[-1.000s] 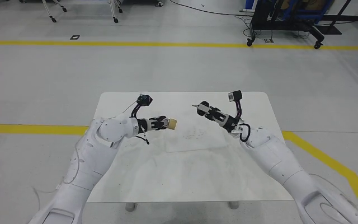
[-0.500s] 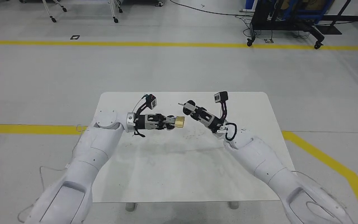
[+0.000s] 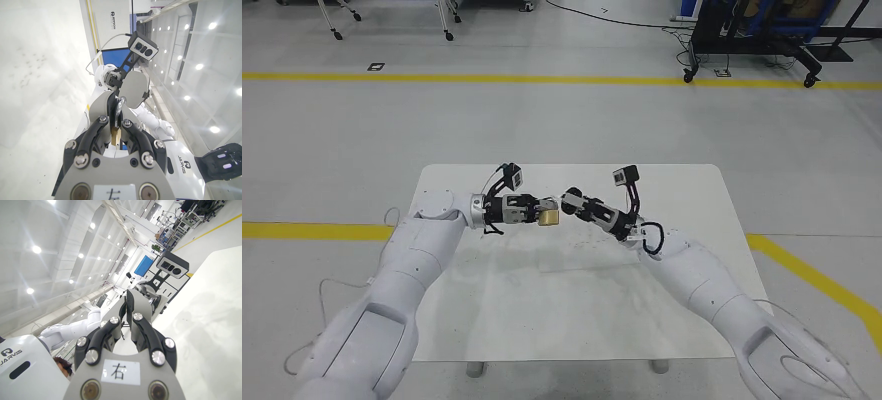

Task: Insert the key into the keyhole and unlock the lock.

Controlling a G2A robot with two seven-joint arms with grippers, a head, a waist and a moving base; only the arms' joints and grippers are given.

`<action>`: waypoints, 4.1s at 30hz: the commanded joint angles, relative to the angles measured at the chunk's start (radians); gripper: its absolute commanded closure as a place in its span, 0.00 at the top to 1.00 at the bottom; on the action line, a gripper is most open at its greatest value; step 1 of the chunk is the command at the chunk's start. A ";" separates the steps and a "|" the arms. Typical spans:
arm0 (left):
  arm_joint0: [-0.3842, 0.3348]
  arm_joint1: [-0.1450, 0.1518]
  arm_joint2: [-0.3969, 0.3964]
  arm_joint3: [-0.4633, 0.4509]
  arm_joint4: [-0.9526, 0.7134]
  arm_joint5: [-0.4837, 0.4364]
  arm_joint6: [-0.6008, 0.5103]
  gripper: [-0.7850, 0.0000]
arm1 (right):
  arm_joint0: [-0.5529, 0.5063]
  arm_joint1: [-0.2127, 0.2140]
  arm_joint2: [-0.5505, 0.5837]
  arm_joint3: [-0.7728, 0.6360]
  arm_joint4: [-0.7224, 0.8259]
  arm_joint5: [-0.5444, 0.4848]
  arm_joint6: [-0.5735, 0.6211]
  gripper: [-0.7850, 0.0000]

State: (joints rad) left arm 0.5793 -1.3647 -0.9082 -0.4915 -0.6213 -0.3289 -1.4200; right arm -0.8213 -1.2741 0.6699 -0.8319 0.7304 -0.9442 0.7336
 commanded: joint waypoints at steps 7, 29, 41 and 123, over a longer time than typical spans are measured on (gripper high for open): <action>-0.020 -0.009 0.007 0.026 0.002 0.029 -0.009 0.00 | -0.011 0.001 0.035 0.005 0.065 -0.010 0.033 0.00; -0.014 -0.035 0.006 -0.016 0.010 0.339 0.449 0.00 | -0.231 0.065 0.198 -0.237 -0.113 0.244 -0.278 0.00; -0.015 -0.036 0.013 -0.021 0.038 0.333 0.471 0.00 | -0.274 0.080 0.227 -0.318 -0.180 0.327 -0.308 0.00; 0.180 -0.014 -0.068 -0.380 0.341 0.365 0.777 0.00 | -0.260 -0.159 0.171 -0.179 -0.441 0.439 -0.780 0.33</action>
State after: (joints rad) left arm 0.7603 -1.3780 -0.9747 -0.8730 -0.2776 0.0346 -0.6397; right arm -1.0797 -1.4328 0.8392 -1.0115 0.2873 -0.5037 -0.0500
